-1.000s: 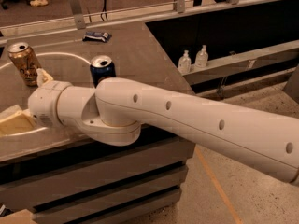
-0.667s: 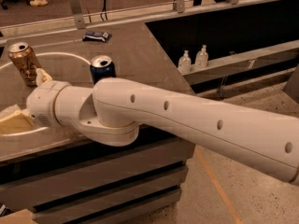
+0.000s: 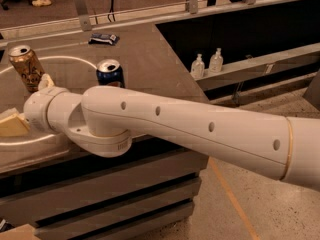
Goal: Move orange can near rxbar blueberry
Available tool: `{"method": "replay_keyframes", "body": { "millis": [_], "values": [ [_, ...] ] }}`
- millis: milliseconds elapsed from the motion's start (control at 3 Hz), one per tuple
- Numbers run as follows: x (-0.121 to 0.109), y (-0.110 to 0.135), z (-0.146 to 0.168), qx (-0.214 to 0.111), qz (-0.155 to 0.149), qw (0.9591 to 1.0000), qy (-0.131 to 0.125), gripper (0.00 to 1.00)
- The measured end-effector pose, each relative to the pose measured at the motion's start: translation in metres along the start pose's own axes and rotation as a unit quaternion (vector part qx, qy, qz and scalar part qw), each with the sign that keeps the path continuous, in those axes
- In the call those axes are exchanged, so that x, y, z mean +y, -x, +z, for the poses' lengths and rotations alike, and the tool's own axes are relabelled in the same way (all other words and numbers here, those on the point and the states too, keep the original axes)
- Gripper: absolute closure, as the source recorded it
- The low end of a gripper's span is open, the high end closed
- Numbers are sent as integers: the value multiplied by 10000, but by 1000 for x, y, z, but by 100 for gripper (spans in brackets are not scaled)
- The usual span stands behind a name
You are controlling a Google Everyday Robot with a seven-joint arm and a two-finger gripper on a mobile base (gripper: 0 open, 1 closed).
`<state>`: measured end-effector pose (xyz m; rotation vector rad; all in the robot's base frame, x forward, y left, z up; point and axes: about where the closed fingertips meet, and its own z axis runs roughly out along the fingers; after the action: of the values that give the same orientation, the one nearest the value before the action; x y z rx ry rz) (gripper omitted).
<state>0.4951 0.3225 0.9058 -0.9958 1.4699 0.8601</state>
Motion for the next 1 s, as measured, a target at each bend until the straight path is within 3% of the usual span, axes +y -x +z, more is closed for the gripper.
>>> {"method": "replay_keyframes", "body": {
  "millis": [333, 667, 1000],
  "values": [
    [-22, -4, 18, -19, 89, 9987, -503, 0],
    [-40, -1, 44, -83, -6, 9946, -1033, 0],
    [-50, -4, 60, 16, -90, 9925, -1215, 0]
  ]
}}
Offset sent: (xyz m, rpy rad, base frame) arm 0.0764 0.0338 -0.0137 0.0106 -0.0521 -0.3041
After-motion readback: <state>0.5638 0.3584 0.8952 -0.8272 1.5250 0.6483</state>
